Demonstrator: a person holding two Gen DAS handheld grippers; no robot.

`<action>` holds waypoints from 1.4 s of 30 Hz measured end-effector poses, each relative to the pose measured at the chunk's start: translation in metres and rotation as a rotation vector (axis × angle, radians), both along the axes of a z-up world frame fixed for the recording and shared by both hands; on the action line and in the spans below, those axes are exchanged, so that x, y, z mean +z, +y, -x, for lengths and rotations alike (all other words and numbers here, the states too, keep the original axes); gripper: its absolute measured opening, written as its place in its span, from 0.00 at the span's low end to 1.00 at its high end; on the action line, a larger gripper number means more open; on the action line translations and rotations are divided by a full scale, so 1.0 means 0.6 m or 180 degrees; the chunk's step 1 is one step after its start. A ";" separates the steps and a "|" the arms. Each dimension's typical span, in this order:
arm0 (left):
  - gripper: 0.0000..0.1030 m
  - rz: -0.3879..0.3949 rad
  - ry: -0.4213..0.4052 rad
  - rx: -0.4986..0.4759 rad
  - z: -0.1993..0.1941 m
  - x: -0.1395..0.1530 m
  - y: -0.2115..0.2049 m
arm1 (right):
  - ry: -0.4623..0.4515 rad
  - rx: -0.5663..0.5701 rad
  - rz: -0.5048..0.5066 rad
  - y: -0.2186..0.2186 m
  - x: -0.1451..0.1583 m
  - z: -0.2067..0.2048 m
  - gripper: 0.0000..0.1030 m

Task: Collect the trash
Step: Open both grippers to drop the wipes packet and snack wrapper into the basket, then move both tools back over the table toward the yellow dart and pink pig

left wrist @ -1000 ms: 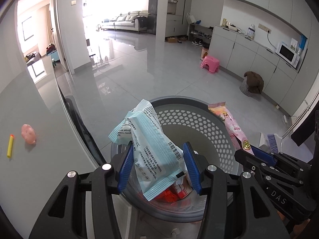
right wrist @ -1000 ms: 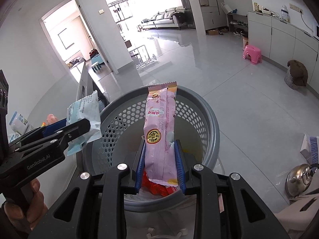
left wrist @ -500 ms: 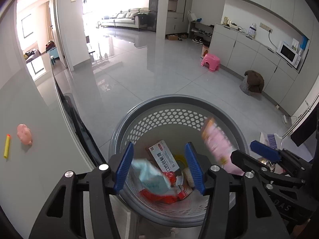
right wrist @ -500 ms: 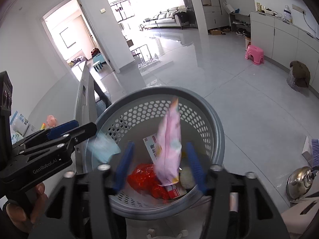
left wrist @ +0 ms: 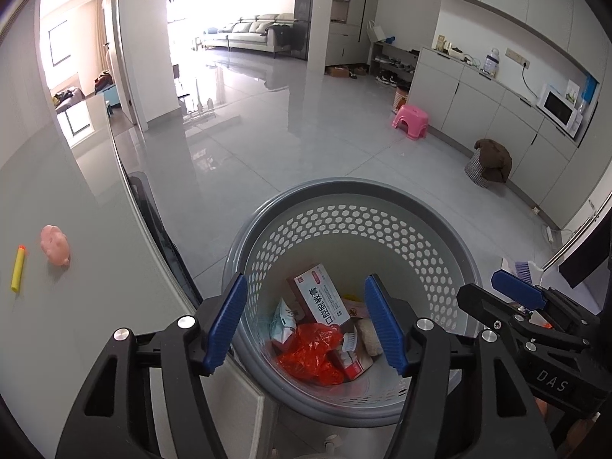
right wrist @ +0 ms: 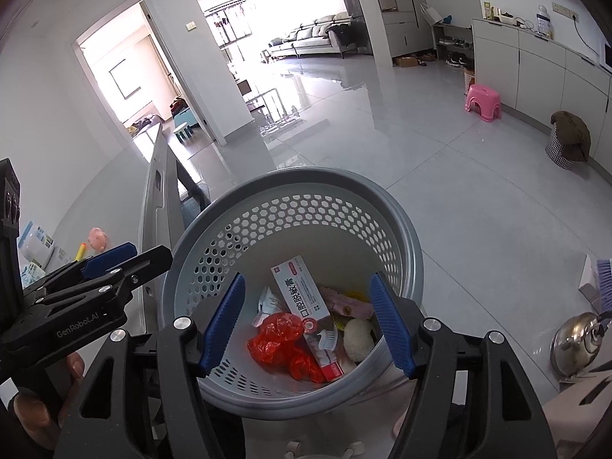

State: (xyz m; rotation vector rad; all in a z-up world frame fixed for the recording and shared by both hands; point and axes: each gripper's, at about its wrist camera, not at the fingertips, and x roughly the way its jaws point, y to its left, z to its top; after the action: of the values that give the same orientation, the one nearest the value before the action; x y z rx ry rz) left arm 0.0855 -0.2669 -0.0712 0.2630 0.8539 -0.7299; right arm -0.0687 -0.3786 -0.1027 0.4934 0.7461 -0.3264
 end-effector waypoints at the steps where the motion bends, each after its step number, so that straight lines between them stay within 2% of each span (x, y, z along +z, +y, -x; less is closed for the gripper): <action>1: 0.61 0.0001 -0.0002 0.0003 0.000 0.001 0.002 | 0.0000 0.0000 0.0000 0.001 -0.001 0.000 0.65; 12: 0.66 0.0046 -0.0042 0.0001 0.002 0.013 0.012 | -0.0015 -0.0024 0.0026 0.013 0.010 0.011 0.68; 28: 0.79 0.0120 -0.0151 0.0039 0.014 0.033 0.053 | -0.0156 0.0016 0.0127 0.046 0.045 0.024 0.70; 33: 0.83 0.0165 -0.0228 0.0160 0.012 0.044 0.085 | -0.0227 0.0102 0.0166 0.062 0.060 0.009 0.73; 42: 0.88 0.0180 -0.0349 0.0559 -0.011 0.062 0.169 | -0.0379 0.0464 0.0216 0.122 0.085 -0.047 0.75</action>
State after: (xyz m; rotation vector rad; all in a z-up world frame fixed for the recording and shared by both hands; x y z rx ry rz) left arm 0.0921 -0.1655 -0.0339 0.1734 0.7408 -0.5695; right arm -0.0403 -0.3055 -0.0518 0.3885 0.6493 -0.1839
